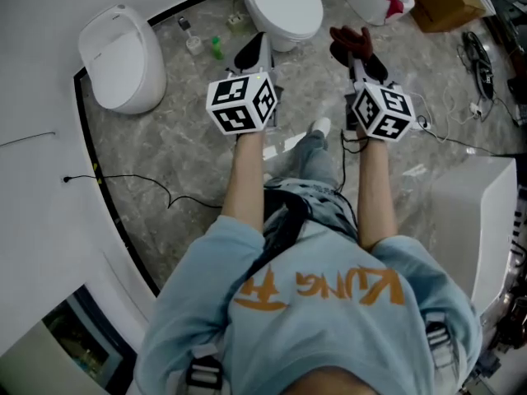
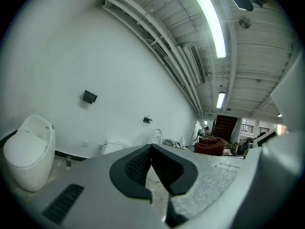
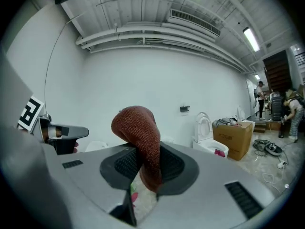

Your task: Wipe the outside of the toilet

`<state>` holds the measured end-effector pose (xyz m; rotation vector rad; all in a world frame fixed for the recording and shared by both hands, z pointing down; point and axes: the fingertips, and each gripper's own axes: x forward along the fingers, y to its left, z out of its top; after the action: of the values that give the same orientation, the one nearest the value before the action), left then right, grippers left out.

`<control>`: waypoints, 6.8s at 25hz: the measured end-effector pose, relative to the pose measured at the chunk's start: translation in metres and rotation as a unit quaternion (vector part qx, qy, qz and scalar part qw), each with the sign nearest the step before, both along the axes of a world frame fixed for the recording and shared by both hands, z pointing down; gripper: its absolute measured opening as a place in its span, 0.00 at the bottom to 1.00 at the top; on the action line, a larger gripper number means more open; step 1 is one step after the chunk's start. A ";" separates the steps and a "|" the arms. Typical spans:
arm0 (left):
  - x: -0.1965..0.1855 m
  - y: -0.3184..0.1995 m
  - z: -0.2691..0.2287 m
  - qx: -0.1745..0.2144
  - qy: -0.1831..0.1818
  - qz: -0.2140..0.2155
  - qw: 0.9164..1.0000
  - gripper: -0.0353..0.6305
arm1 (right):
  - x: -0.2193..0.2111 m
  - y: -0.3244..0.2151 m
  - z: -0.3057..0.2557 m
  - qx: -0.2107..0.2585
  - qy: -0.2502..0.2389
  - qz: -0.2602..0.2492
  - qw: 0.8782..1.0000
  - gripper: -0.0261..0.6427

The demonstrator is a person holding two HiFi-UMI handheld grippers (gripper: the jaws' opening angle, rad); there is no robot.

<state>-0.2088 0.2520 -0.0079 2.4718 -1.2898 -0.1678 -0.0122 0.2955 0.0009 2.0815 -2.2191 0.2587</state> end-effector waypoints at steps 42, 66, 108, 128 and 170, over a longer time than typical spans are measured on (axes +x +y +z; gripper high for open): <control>0.101 -0.246 0.293 -0.255 -0.142 -0.150 0.944 0.04 | 0.098 -0.308 0.277 -0.218 0.021 -0.160 0.963 0.17; 0.106 -0.265 0.449 -0.292 -0.134 -0.108 0.941 0.04 | 0.026 -0.318 0.460 -0.290 -0.033 -0.199 0.936 0.17; 0.015 -0.366 0.571 -0.351 -0.144 -0.061 0.923 0.04 | -0.043 -0.431 0.621 -0.367 -0.096 -0.020 0.925 0.16; 0.102 -0.321 0.564 -0.343 -0.155 -0.088 0.922 0.04 | 0.037 -0.377 0.612 -0.371 -0.122 -0.061 0.919 0.16; 0.262 -0.221 0.539 -0.351 -0.100 -0.153 0.918 0.04 | 0.241 -0.385 0.573 -0.325 -0.059 -0.121 0.936 0.16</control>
<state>0.0534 0.0308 0.5310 1.7026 -1.4825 0.4189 0.2283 -0.0893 0.5739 1.4582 -2.0278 0.9626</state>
